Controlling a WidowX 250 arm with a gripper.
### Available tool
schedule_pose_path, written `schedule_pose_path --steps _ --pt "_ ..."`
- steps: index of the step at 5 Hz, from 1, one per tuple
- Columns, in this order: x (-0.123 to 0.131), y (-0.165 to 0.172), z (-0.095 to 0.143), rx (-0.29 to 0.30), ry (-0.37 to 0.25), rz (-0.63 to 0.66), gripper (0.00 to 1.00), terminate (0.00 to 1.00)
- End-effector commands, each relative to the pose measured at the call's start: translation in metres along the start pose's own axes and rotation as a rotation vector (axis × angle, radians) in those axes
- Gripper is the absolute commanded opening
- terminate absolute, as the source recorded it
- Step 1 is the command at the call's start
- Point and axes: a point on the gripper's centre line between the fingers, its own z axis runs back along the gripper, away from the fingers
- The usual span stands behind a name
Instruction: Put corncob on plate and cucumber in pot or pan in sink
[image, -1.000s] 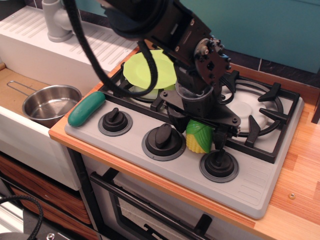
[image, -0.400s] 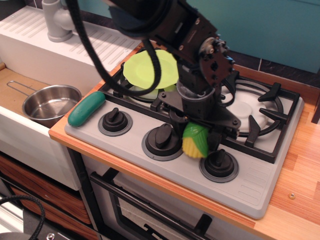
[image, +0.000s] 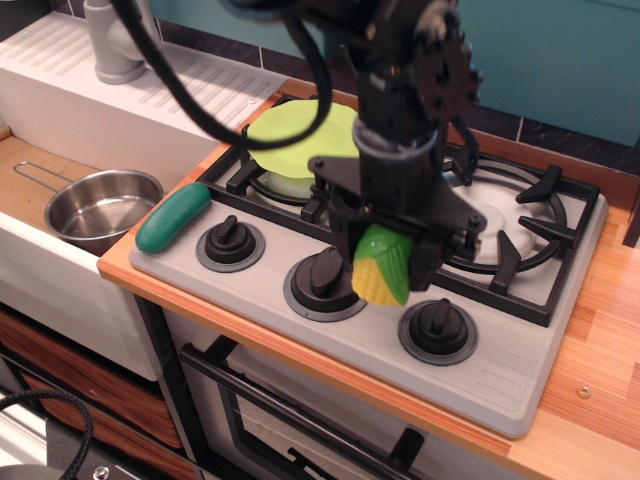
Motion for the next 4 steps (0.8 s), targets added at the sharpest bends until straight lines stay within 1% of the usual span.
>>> schedule_pose_path --steps 1,2,3,4 --pt "0.021 0.0 0.035 -0.024 -0.078 -0.044 0.0 0.0" --pt "0.036 0.007 0.038 -0.05 -0.128 -0.098 0.0 0.0" --pt "0.055 0.016 0.037 -0.06 -0.145 -0.119 0.0 0.0" --pt "0.079 0.028 0.037 -0.072 -0.131 -0.135 0.0 0.0"
